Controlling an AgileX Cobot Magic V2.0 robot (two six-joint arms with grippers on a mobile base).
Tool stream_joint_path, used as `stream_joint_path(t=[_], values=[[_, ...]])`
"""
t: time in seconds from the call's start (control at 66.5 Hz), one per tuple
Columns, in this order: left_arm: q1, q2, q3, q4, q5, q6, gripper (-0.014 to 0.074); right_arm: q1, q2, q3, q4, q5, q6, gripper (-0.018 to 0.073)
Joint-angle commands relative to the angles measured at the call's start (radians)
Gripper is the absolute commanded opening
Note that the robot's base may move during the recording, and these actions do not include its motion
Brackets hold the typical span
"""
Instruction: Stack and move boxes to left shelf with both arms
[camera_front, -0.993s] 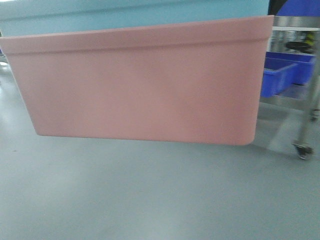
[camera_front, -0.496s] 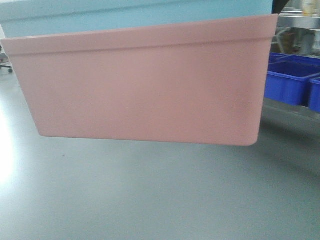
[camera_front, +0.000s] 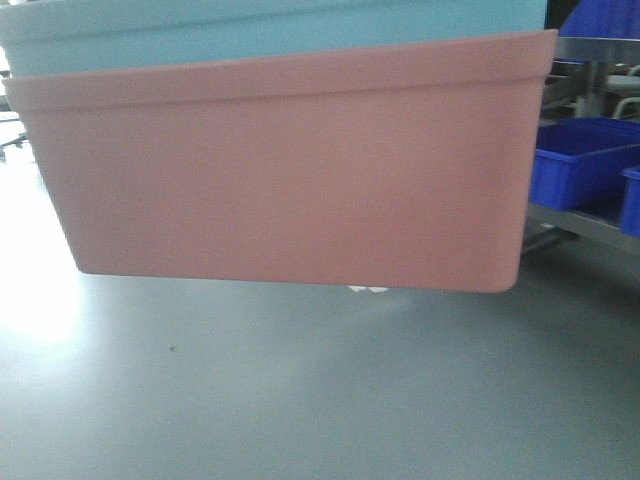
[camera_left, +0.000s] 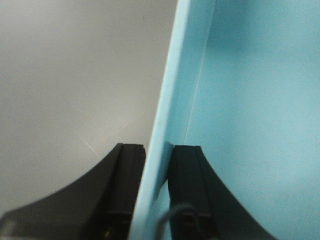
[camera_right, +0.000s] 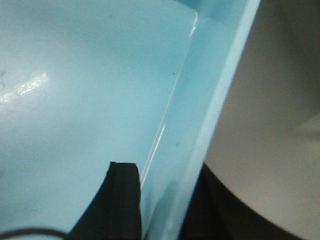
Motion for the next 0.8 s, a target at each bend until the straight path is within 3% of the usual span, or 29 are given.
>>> stream_joint_path(t=[0.0, 0.782], values=[[-0.045, -0.053, -0.045, -0.080, -0.145, -0.011, -0.0003, 0.020, -0.045, -0.039, 0.023, -0.178, 0.022, 0.0056], [-0.045, -0.053, -0.045, -0.080, -0.145, -0.011, -0.0003, 0.020, -0.045, -0.039, 0.023, -0.178, 0.022, 0.0056]])
